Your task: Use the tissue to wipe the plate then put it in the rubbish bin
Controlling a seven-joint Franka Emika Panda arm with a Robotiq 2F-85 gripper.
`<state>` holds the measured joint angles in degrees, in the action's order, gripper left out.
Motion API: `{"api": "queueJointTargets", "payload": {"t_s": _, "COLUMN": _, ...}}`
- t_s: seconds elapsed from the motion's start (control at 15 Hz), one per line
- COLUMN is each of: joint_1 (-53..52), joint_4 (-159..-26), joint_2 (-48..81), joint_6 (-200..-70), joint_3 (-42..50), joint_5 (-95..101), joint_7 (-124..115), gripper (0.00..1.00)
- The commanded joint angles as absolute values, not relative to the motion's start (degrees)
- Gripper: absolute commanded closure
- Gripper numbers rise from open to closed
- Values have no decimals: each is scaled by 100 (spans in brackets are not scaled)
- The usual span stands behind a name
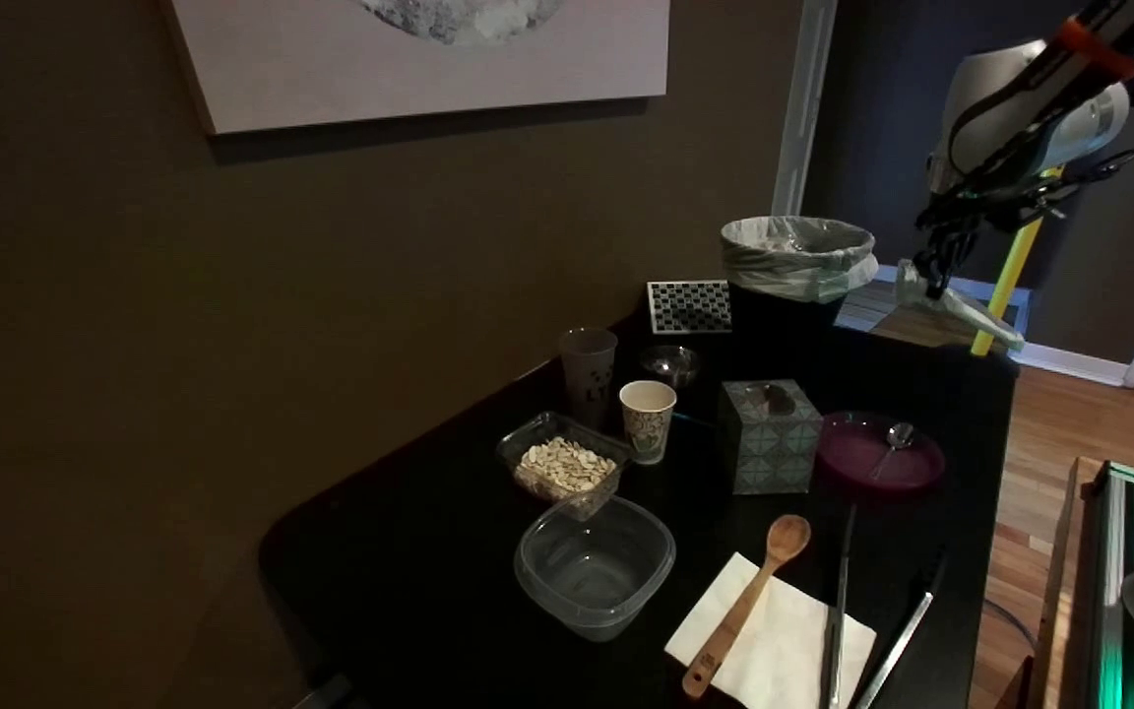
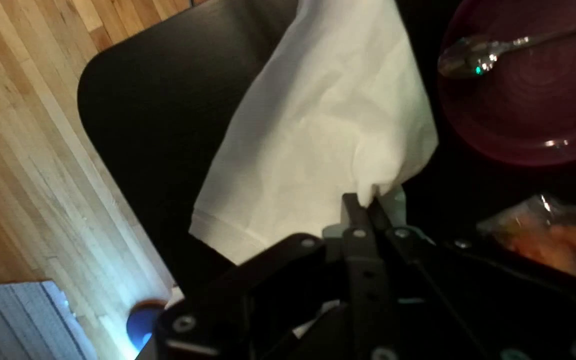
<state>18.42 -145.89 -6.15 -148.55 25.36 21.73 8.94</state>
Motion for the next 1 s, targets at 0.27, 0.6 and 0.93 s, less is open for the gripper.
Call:
{"api": "queueJointTargets", "payload": {"t_s": 0.27, "joint_1": 1949, "joint_4": -14215, "joint_2": -3001, "joint_6": -13644, "joint_3": 1935, "joint_5": 1407, "joint_7": 734, "gripper": 100}}
{"api": "queueJointTargets", "payload": {"t_s": 0.6, "joint_1": 1783, "joint_4": -13185, "joint_2": -2766, "joint_6": -14196, "joint_3": 1720, "joint_5": 893, "joint_7": 440, "gripper": 100}}
{"api": "queueJointTargets", "payload": {"t_s": 0.93, "joint_1": 1572, "joint_4": -12214, "joint_2": -1914, "joint_6": -14241, "joint_3": 1795, "joint_5": 440, "joint_7": 377, "gripper": 100}}
